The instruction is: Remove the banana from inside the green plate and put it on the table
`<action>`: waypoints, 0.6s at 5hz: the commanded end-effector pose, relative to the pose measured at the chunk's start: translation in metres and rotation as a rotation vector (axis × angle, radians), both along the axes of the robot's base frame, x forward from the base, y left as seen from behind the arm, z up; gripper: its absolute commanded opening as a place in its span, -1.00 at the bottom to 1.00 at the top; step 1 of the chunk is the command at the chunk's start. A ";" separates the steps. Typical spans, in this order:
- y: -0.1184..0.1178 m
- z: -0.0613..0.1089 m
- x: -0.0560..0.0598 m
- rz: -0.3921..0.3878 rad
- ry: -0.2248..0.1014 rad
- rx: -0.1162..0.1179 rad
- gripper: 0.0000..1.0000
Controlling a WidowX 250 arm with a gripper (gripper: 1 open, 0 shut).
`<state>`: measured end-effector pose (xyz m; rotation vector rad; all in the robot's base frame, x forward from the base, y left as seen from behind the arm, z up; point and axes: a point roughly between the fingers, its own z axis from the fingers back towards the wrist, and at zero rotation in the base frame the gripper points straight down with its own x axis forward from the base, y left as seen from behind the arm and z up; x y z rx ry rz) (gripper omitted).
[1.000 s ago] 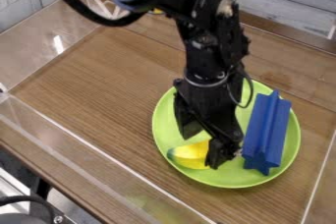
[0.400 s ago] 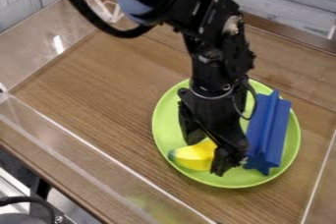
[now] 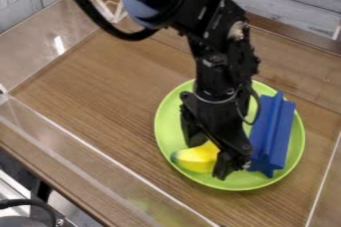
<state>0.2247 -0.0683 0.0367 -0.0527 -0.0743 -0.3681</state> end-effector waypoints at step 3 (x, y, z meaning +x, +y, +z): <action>-0.002 0.009 0.011 -0.003 -0.049 0.010 1.00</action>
